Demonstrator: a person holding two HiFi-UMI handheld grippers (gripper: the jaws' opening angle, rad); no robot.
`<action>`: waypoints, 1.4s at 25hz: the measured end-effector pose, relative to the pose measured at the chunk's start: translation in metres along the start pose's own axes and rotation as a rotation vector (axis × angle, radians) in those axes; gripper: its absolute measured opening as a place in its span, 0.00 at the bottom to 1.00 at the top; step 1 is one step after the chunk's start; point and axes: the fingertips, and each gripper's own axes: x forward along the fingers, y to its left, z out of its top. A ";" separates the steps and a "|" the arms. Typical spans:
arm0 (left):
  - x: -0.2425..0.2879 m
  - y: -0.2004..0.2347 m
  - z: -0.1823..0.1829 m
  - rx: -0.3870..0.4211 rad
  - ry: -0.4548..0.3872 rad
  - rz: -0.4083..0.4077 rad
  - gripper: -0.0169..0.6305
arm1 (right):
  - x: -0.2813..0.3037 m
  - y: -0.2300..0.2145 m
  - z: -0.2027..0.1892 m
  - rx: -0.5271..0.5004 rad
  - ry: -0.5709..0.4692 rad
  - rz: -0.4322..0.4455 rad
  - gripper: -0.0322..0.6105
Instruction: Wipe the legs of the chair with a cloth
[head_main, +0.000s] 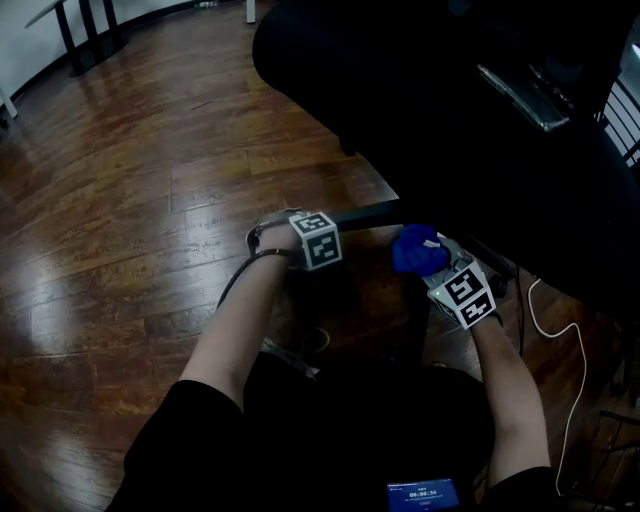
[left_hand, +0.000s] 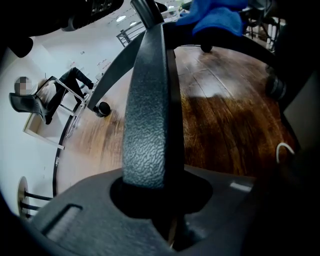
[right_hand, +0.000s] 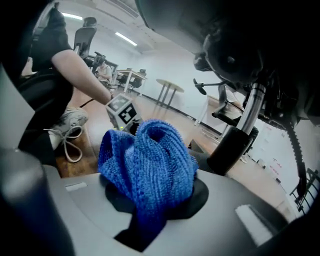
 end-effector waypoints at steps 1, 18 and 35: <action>0.000 0.000 -0.001 -0.001 0.008 0.004 0.13 | -0.007 0.016 -0.004 -0.012 0.007 0.039 0.17; 0.001 0.000 -0.004 -0.004 0.041 0.016 0.13 | -0.041 0.063 -0.023 0.023 -0.005 0.179 0.17; 0.001 -0.001 -0.004 -0.010 0.039 0.019 0.13 | -0.032 0.036 -0.015 0.228 0.037 0.084 0.17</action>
